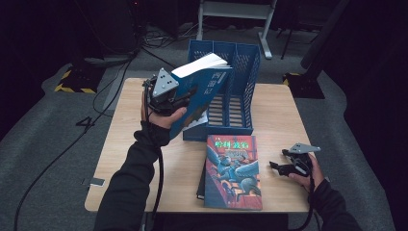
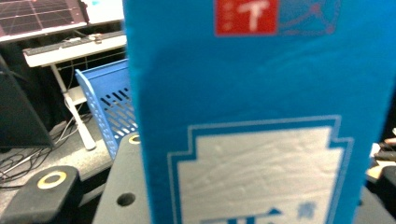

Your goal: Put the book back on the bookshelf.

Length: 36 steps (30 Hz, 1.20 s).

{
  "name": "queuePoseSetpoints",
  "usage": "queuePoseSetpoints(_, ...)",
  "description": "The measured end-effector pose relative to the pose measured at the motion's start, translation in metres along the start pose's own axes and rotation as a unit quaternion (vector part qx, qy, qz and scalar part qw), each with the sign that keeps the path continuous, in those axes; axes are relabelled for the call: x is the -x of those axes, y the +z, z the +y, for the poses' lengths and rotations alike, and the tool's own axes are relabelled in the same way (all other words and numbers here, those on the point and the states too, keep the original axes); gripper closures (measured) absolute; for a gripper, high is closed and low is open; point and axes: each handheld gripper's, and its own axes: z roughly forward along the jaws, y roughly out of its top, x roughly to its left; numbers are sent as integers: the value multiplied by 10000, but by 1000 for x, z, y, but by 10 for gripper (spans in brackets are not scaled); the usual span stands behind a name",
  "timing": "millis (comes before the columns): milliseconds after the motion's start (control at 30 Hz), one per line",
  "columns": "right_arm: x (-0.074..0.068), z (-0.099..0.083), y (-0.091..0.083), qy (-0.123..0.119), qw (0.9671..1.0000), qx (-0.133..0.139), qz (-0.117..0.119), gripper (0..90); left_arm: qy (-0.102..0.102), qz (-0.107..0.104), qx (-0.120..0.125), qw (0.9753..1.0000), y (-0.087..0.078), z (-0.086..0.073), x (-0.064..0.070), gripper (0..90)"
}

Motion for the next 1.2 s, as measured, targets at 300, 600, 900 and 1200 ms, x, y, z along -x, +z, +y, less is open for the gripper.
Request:
queuePoseSetpoints(300, 0, 0, 0, 10, 10000, -1, 8, 172, -308, 400, -39, 9987, 13, 3, -14, 612)
queuePoseSetpoints(600, 0, 0, 0, 17, 10000, -3, 12, 172, -548, 658, -167, 9962, 38, -1, -24, 611)
queuePoseSetpoints(900, 0, 0, 0, 10, 10000, -3, 1, 172, -815, 874, -272, 9925, 57, -3, -29, 611)
queuePoseSetpoints(1200, 0, 0, 0, 13, 10000, -4, 1, 172, -1074, 1093, -169, 9880, 70, -2, -31, 611)
